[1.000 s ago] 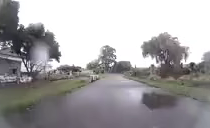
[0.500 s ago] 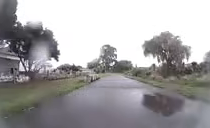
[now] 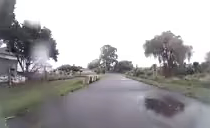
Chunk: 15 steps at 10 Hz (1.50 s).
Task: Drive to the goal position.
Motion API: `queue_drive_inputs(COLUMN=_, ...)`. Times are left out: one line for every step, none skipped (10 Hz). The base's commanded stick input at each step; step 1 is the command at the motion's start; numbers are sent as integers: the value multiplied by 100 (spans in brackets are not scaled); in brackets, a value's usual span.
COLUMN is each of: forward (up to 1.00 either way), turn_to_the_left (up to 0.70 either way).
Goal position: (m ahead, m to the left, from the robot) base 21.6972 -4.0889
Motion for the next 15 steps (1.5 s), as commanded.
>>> queue_drive_inputs(forward=85, turn_to_the_left=0)
queue_drive_inputs(forward=85, turn_to_the_left=0)
queue_drive_inputs(forward=85, turn_to_the_left=0)
queue_drive_inputs(forward=85, turn_to_the_left=0)
queue_drive_inputs(forward=85, turn_to_the_left=0)
queue_drive_inputs(forward=85, turn_to_the_left=0)
queue_drive_inputs(forward=85, turn_to_the_left=0)
queue_drive_inputs(forward=85, turn_to_the_left=0)
queue_drive_inputs(forward=85, turn_to_the_left=0)
queue_drive_inputs(forward=85, turn_to_the_left=0)
queue_drive_inputs(forward=85, turn_to_the_left=0)
queue_drive_inputs(forward=85, turn_to_the_left=0)
queue_drive_inputs(forward=85, turn_to_the_left=0)
queue_drive_inputs(forward=85, turn_to_the_left=-28)
queue_drive_inputs(forward=85, turn_to_the_left=-34)
